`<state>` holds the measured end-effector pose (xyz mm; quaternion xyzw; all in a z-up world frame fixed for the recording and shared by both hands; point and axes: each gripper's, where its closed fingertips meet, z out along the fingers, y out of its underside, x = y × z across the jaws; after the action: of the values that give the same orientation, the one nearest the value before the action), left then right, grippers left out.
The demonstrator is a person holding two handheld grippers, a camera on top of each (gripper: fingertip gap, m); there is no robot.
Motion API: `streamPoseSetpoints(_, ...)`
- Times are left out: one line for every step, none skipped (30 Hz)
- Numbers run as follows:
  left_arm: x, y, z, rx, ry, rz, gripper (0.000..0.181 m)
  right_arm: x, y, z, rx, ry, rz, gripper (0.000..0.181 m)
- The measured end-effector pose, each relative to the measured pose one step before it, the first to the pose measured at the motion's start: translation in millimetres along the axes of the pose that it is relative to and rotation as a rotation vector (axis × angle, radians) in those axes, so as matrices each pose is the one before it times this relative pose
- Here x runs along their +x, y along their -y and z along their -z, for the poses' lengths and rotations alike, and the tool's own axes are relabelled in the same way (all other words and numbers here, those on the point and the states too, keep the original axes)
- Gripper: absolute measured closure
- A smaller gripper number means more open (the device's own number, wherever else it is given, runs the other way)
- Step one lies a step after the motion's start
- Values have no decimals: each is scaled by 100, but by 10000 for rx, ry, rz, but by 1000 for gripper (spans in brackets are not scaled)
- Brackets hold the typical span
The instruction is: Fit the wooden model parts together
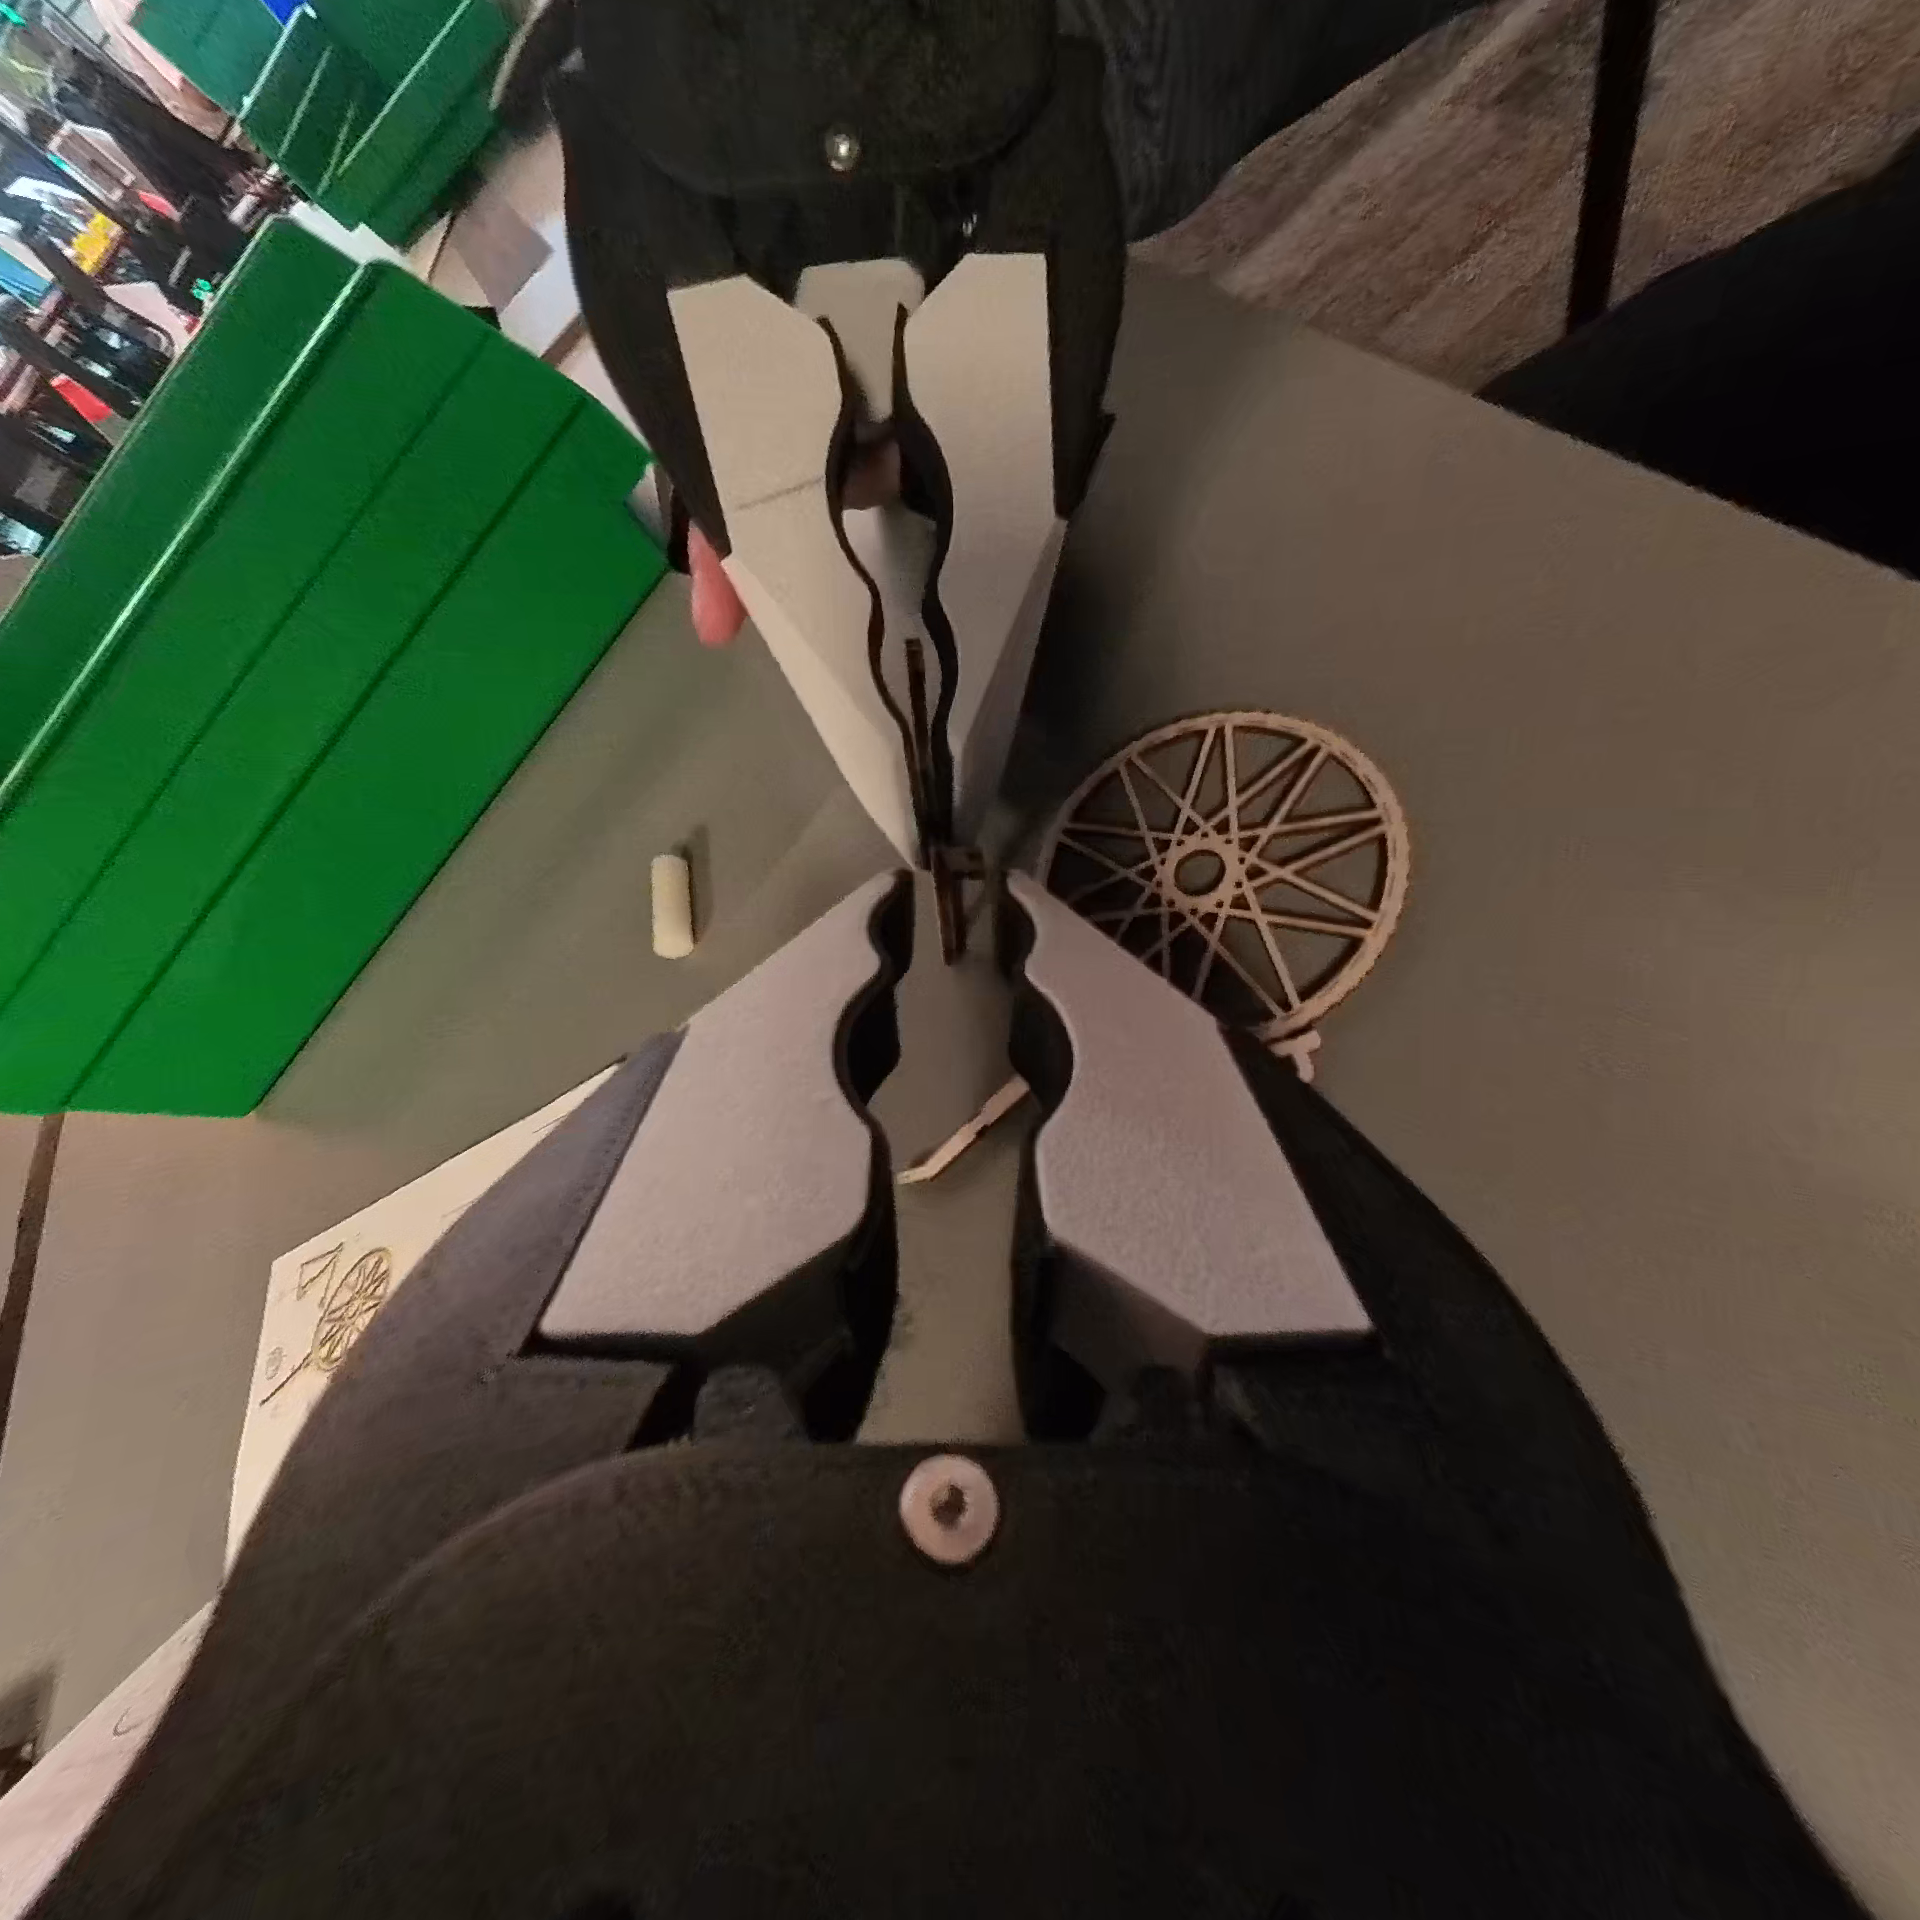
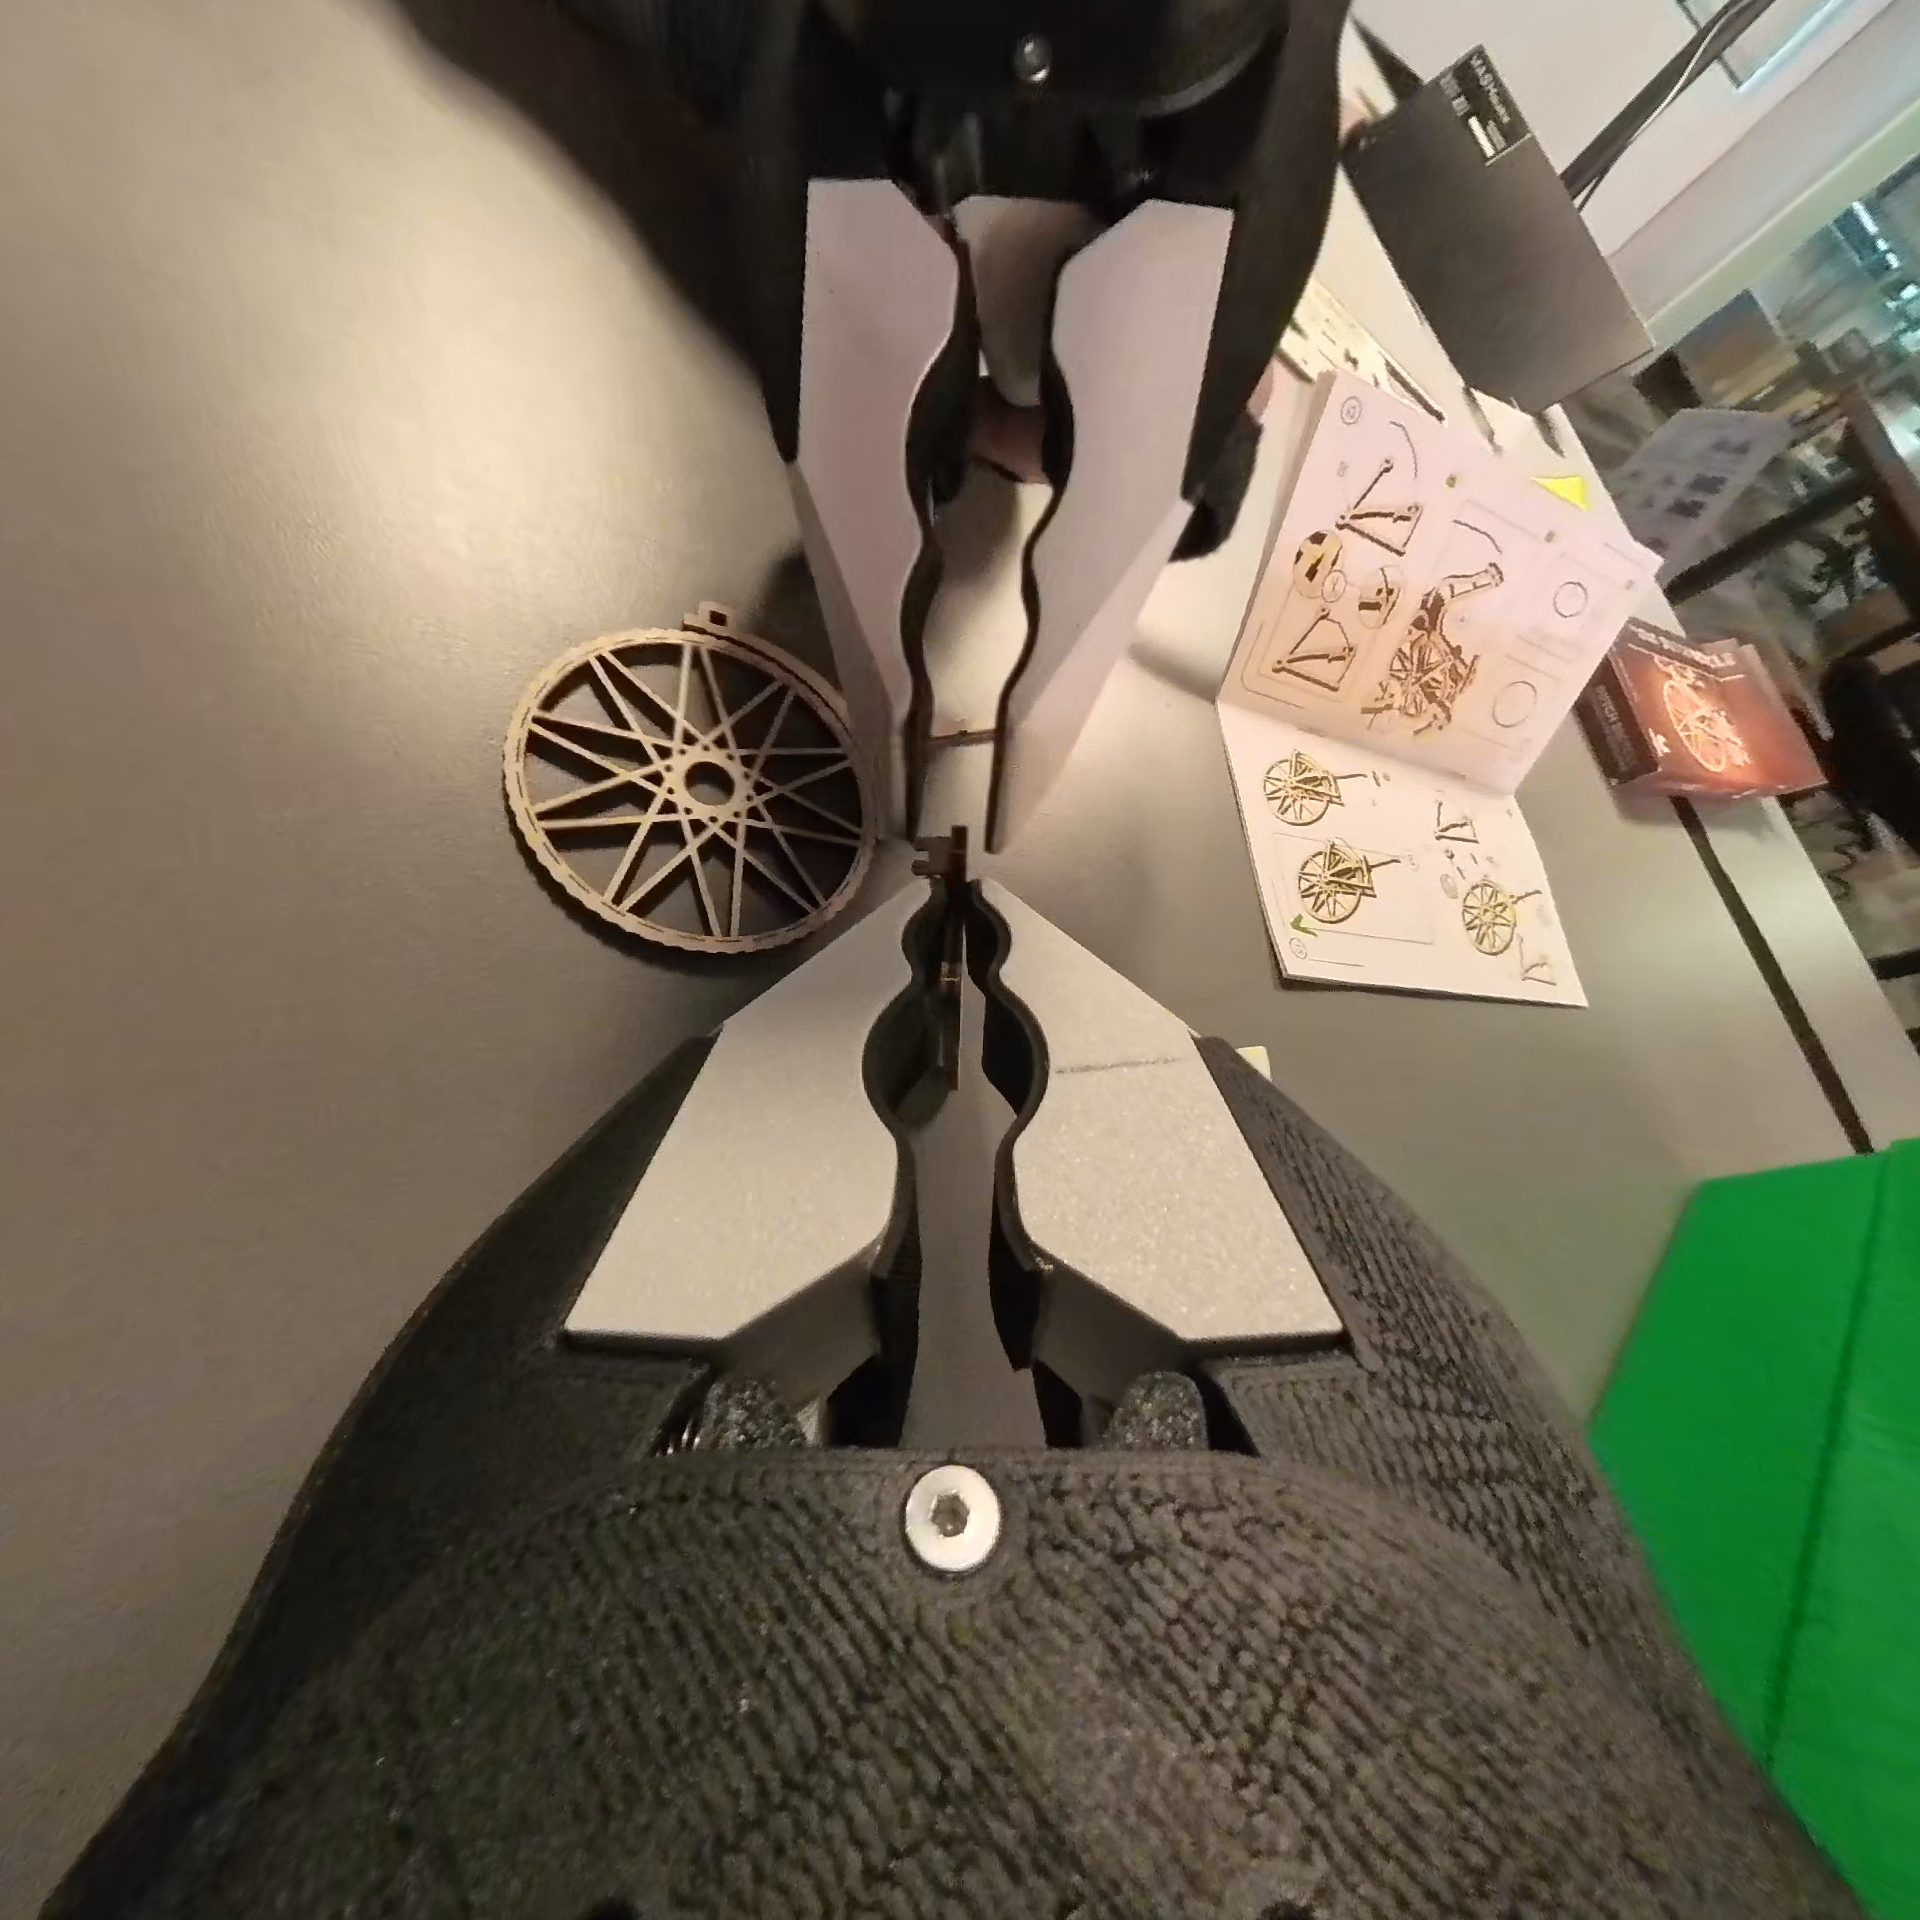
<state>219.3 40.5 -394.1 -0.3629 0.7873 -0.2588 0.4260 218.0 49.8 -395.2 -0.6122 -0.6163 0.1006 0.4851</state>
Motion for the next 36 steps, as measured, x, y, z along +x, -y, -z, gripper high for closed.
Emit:
streamPoseSetpoints(-74,59,-6,19,65,3,169,74,-28,-12,-18,-4,-67,181)
streamPoseSetpoints(-125,-27,6,-19,66,82,169,82,-32,-20,-27,-20,-61,181)
streamPoseSetpoints(-229,-42,-5,-19,117,142,165,54,-20,-28,-16,-3,-48,181)
streamPoseSetpoints(-321,28,1,27,191,124,155,59,-33,-9,-17,-8,-46,181)
streamPoseSetpoints(-7,44,13,-16,-19,71,154,21,0,-6,-4,3,-26,181)
streamPoseSetpoints(131,31,-3,-37,-104,81,154,37,-21,-9,-13,-6,-27,181)
streamPoseSetpoints(182,48,-20,-4,-121,55,157,4,-3,-3,2,12,-18,181)
streamPoseSetpoints(125,15,2,18,-65,-15,161,1,6,7,2,14,-11,181)
streamPoseSetpoints(46,-33,-10,-14,-12,-54,166,-4,0,1,2,16,-9,181)
streamPoseSetpoints(1,-68,-15,-40,16,-58,171,20,-6,-1,-1,3,-13,181)
streamPoseSetpoints(37,-22,-22,-18,-13,-17,172,12,-19,6,-1,7,0,181)
streamPoseSetpoints(-12,-4,-10,-20,-4,20,172,5,-10,1,5,11,-2,181)
streamPoseSetpoints(-6,-10,9,-23,-3,8,172,10,2,-4,-1,4,-8,181)
streamPoseSetpoints(-5,0,-3,-11,10,-5,172,-3,-1,-5,1,7,-3,181)
streamPoseSetpoints(-13,-13,0,-4,24,-12,172,0,1,5,-1,-1,10,181)
streamPoseSetpoints(25,-2,12,1,20,1,173,-35,0,-5,2,13,29,181)
streamPoseSetpoints(58,-13,4,-17,-25,-10,172,-49,1,-4,2,2,52,181)
streamPoseSetpoints(37,-1,22,-27,-3,-40,173,-42,18,0,2,-26,81,181)
streamPoseSetpoints(63,-13,2,-39,24,-97,173,-93,-28,5,-18,-19,120,181)
streamPoseSetpoints(105,-21,8,-40,62,-217,174,-95,-73,-12,-48,-67,188,179)
streamPoseSetpoints(-33,-33,62,-29,210,-348,179,-84,-68,1,-31,-101,230,176)
streamPoseSetpoints(49,-160,9,-107,147,-346,179,-81,147,104,107,-86,183,175)
streamPoseSetpoints(97,6,-26,-13,47,-172,179,-56,121,103,90,-57,102,172)
streamPoseSetpoints(57,139,-55,61,10,-20,179,-37,59,65,44,-24,45,171)
streamPoseSetpoints(12,85,-64,41,-5,6,179,13,25,21,19,-23,15,170)
streamPoseSetpoints(-23,-23,-43,2,23,-17,179,3,25,4,19,-6,12,169)
streamPoseSetpoints(-95,-112,-21,-21,59,12,179,-2,65,32,56,-10,46,168)
streamPoseSetpoints(-123,-85,6,-11,51,66,179,-61,56,22,50,10,85,168)
streamPoseSetpoints(-145,-9,40,27,43,84,179,-23,24,11,21,-27,87,168)
streamPoseSetpoints(-115,65,53,63,0,109,179,22,30,-25,21,-57,85,168)
streamPoseSetpoints(-96,77,43,78,-9,139,179,80,7,-39,3,-73,54,168)
streamPoseSetpoints(-93,6,23,40,5,113,180,101,-35,-57,-15,-58,25,169)
streamPoseSetpoints(-64,-83,-2,-4,2,61,179,82,-36,-75,-28,-42,29,170)
streamPoseSetpoints(-21,-69,-14,6,-16,68,180,108,-25,-70,-18,-66,27,171)
streamPoseSetpoints(-19,-37,-10,7,-24,73,180,152,-27,-38,-7,-102,11,174)
streamPoseSetpoints(-27,-22,-3,-15,-18,53,180,74,5,-26,4,-30,-5,175)
